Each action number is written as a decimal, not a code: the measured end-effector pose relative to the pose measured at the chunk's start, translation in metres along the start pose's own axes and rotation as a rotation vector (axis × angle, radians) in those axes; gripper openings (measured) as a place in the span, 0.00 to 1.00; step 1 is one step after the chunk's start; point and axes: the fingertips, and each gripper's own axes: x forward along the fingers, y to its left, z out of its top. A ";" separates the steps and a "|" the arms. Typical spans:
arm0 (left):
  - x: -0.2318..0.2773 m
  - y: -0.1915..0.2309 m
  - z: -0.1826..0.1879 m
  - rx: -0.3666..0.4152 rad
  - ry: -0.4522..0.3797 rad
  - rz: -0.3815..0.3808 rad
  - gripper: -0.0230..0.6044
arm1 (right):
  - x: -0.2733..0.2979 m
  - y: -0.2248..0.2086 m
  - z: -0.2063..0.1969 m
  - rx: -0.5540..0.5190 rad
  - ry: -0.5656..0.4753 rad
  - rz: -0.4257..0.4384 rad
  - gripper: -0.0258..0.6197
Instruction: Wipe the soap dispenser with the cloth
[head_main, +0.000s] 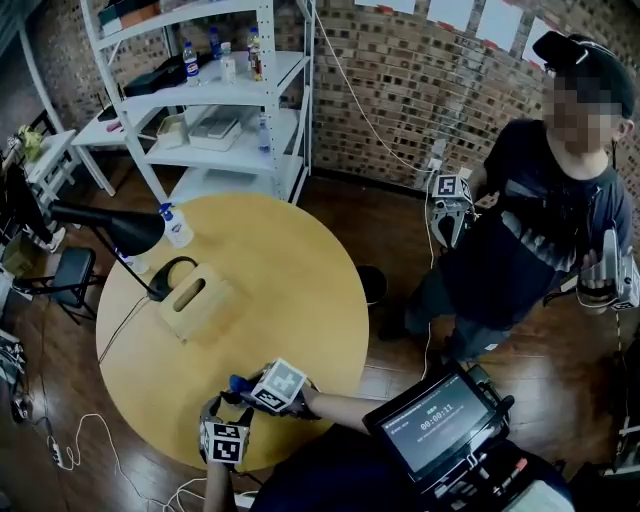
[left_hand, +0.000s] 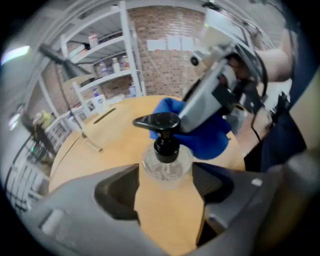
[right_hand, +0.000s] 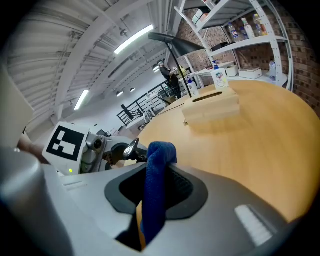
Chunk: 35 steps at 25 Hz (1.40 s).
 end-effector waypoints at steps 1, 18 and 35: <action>0.000 0.003 0.001 -0.075 -0.009 0.029 0.57 | -0.003 0.001 0.001 0.004 -0.001 -0.002 0.16; -0.012 -0.041 0.026 -0.129 -0.004 0.054 0.62 | -0.007 -0.012 -0.022 0.016 -0.004 0.031 0.16; 0.008 -0.026 0.010 -0.090 -0.069 -0.010 0.53 | 0.023 -0.030 -0.003 -0.007 -0.017 0.039 0.17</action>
